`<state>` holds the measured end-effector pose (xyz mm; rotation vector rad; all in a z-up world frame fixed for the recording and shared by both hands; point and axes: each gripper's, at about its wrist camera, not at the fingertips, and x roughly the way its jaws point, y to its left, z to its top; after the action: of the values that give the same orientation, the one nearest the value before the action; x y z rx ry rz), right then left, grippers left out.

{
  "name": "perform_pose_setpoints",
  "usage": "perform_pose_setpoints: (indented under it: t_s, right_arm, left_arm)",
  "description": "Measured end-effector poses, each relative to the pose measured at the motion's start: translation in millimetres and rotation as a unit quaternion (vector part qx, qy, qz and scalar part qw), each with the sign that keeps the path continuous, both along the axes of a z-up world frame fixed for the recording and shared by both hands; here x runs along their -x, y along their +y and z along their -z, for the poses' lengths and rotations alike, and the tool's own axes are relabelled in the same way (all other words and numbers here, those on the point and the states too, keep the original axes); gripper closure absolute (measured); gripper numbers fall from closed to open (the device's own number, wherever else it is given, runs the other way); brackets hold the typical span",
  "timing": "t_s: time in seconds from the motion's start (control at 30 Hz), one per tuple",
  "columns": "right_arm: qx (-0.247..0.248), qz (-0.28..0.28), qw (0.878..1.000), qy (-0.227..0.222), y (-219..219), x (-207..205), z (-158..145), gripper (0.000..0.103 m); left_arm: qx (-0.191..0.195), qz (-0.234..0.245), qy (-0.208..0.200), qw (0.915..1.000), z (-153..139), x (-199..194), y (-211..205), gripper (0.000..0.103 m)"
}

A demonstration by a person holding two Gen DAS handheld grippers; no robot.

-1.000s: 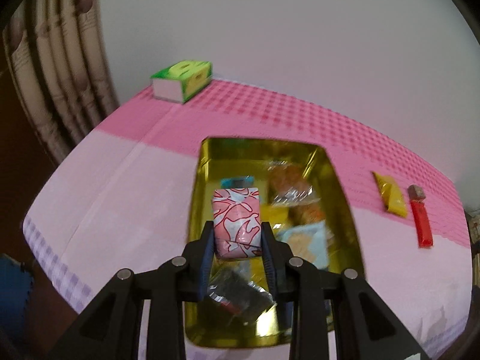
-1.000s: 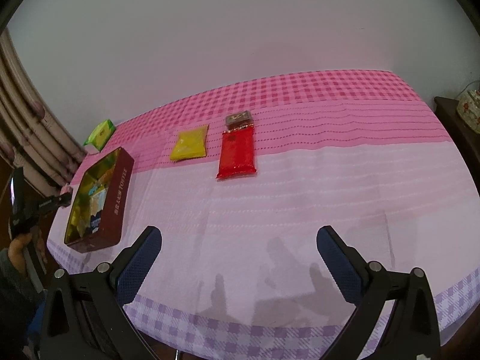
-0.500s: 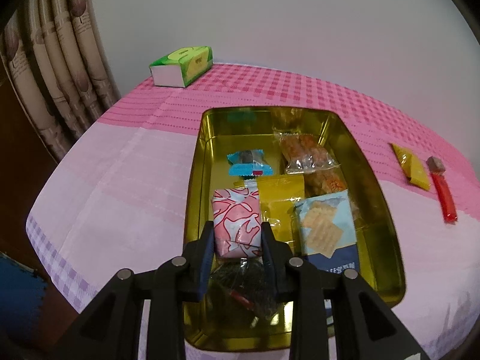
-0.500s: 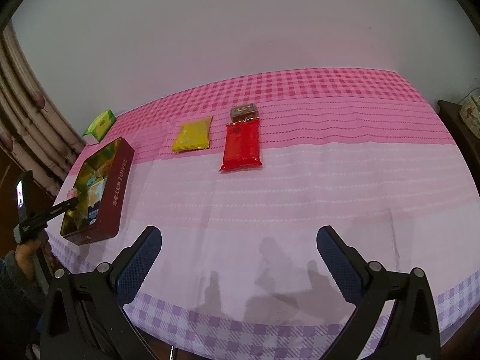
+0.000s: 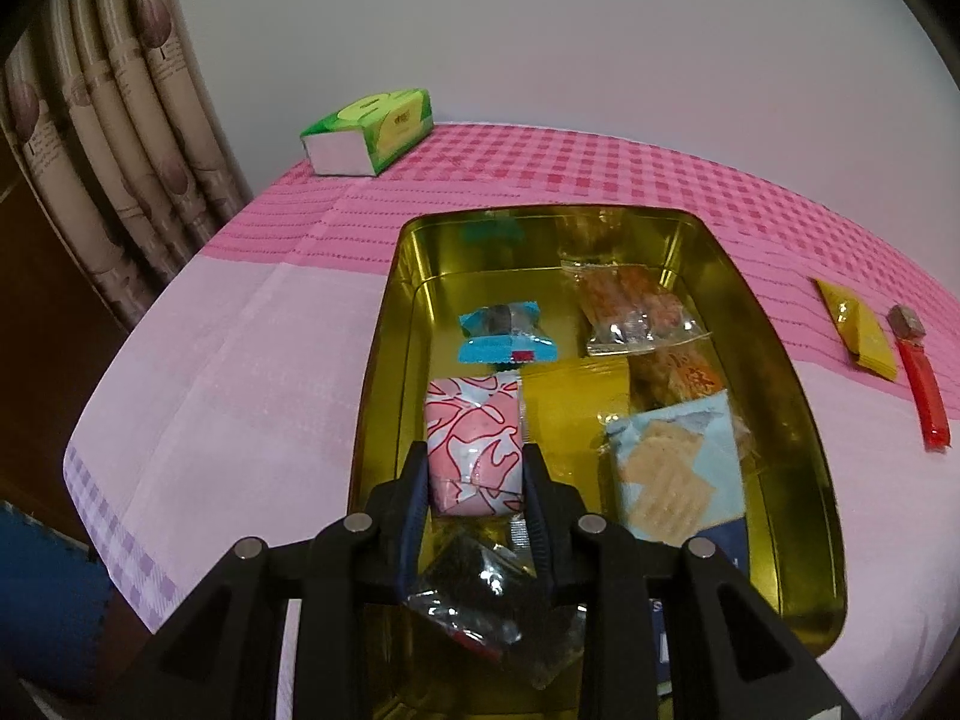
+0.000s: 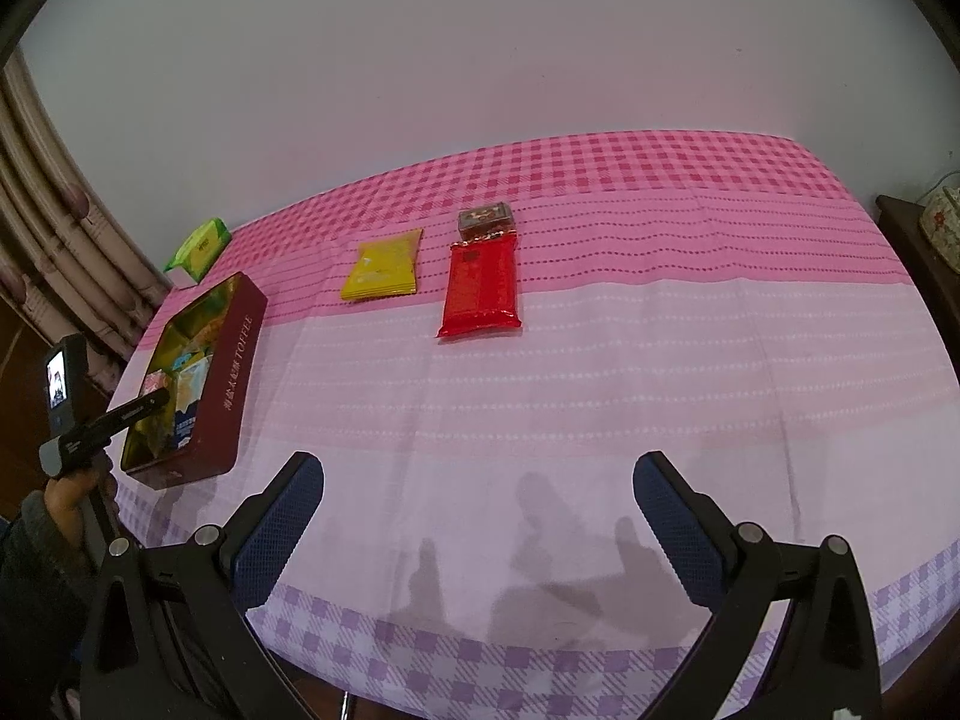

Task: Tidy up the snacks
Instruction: 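Carry the pink-patterned candy into the gold tin and release it, then grasp the red pack with the right tool and lift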

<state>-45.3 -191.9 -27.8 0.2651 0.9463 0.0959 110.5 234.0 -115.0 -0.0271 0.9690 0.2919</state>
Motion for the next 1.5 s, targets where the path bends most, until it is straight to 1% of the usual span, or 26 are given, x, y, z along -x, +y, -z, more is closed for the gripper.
perform_pose_setpoints:
  t_s: [0.23,0.4,0.53,0.67,0.73,0.77,0.8,0.87,0.9,0.93,0.97,1.07,1.1,1.17,1.23,1.3,1.37,1.4,1.43,1.5]
  right_arm:
    - [0.000,-0.002,1.000,0.003,0.9,-0.3,1.5,0.000]
    - [0.003,-0.006,1.000,0.008,3.1,-1.4,4.9,0.000]
    - [0.005,-0.005,1.000,0.009,3.4,-1.8,5.7,0.000]
    - [0.009,-0.003,1.000,0.016,3.5,-3.9,11.8,0.000]
    - [0.013,-0.003,1.000,0.017,3.6,-4.3,13.3,0.000]
    - [0.015,-0.002,1.000,0.017,4.3,-5.0,13.8,0.000]
    - [0.017,-0.003,1.000,0.017,4.5,-5.5,14.1,0.000]
    - [0.025,-0.004,1.000,0.017,6.0,-6.1,15.7,0.000]
    - [0.029,-0.004,0.999,0.017,6.4,-6.4,16.7,0.000]
    - [0.033,-0.005,0.999,0.016,6.2,-6.5,18.0,0.000]
    - [0.037,-0.007,0.999,0.016,6.9,-6.9,19.6,0.000]
    - [0.046,-0.011,0.999,0.012,10.0,-11.4,27.5,0.000]
    - [0.051,-0.008,0.999,0.006,12.1,-16.4,31.4,0.000]
    - [0.061,-0.009,0.998,0.010,16.4,-27.5,38.6,0.000]
    - [0.075,-0.019,0.997,0.006,24.3,-47.2,44.5,0.000]
    - [0.098,-0.024,0.995,0.003,32.6,-73.8,48.2,0.000]
    - [0.105,-0.025,0.994,0.010,37.2,-98.8,52.7,0.000]
    - [0.111,-0.028,0.993,0.014,41.4,-118.0,56.2,0.000]
    - [0.119,-0.030,0.992,0.017,44.6,-128.8,59.2,0.000]
    - [0.154,-0.026,0.987,0.036,51.0,-155.4,68.9,0.000]
  left_arm:
    - [-0.004,-0.004,0.005,1.0000,6.1,2.1,6.3,0.073]
    - [-0.009,0.002,0.005,0.9999,6.8,1.6,5.9,0.073]
    - [0.011,0.002,-0.003,0.9999,7.7,2.0,7.4,0.073]
    - [-0.006,0.016,-0.012,0.9998,9.0,5.3,2.8,0.073]
    - [-0.005,0.020,-0.015,0.9997,8.9,6.5,1.7,0.072]
    - [0.001,0.023,-0.022,0.9995,7.9,8.0,2.0,0.071]
    - [0.003,0.026,-0.031,0.9992,5.9,9.7,1.6,0.060]
    - [0.004,0.043,-0.069,0.9967,-3.6,17.4,-1.6,0.043]
    - [-0.004,0.045,-0.084,0.9954,-9.2,21.2,-3.9,0.030]
    - [-0.011,0.048,-0.100,0.9937,-15.8,25.8,-5.8,0.028]
    - [-0.013,0.051,-0.115,0.9920,-23.3,31.1,-7.0,0.028]
    - [0.008,0.065,-0.148,0.9868,-45.6,51.4,-5.5,0.028]
    - [0.008,0.069,-0.159,0.9849,-53.3,62.6,-5.7,0.028]
    - [0.012,0.083,-0.176,0.9807,-66.1,87.6,-6.5,0.028]
    - [0.011,0.102,-0.181,0.9781,-71.7,107.6,-9.3,0.028]
    - [0.008,0.122,-0.175,0.9770,-74.5,128.8,-12.6,0.028]
    - [0.027,0.119,-0.172,0.9776,-76.1,143.6,-11.0,0.028]
    - [0.051,0.113,-0.172,0.9773,-77.1,152.3,-9.4,0.028]
    - [0.072,0.110,-0.174,0.9759,-78.0,159.5,-8.6,0.028]
    - [0.091,0.105,-0.184,0.9730,-78.6,172.4,-8.8,0.028]
